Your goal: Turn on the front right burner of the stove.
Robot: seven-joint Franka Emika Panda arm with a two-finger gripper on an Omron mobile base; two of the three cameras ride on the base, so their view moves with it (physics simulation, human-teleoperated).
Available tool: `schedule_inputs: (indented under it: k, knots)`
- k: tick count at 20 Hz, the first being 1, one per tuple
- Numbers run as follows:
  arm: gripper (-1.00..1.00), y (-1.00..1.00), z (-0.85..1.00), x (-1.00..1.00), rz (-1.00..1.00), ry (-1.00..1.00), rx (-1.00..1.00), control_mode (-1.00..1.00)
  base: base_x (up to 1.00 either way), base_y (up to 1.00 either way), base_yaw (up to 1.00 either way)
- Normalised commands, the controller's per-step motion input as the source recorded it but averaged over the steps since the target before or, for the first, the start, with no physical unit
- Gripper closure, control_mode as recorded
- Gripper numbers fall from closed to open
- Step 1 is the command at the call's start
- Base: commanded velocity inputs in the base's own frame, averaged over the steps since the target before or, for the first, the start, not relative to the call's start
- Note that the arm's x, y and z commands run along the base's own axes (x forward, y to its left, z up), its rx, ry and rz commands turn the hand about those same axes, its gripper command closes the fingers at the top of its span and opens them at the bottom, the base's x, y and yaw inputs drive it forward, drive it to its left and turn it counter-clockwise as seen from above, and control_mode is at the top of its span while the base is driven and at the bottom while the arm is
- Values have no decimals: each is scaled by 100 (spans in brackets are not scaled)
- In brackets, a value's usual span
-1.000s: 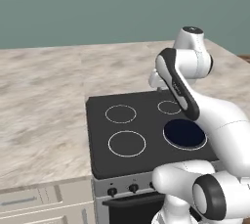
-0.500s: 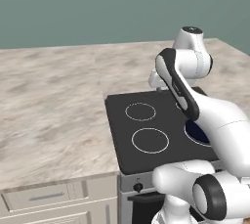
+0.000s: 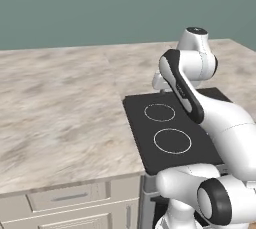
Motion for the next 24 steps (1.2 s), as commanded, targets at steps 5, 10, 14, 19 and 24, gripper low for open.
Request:
schedule_inputs:
  k: [5,10,14,19,24]
  knots:
    - [-100,0,0,0,0,0,0,100,-10,32,0]
    - [-100,0,0,0,0,0,0,100,-15,29,0]
    - [-100,0,0,0,0,0,0,100,-10,16,0]
    - [-100,0,-5,-11,0,0,0,-100,0,0,0]
    - [-100,-44,-30,-93,0,-10,1,-100,0,0,0]
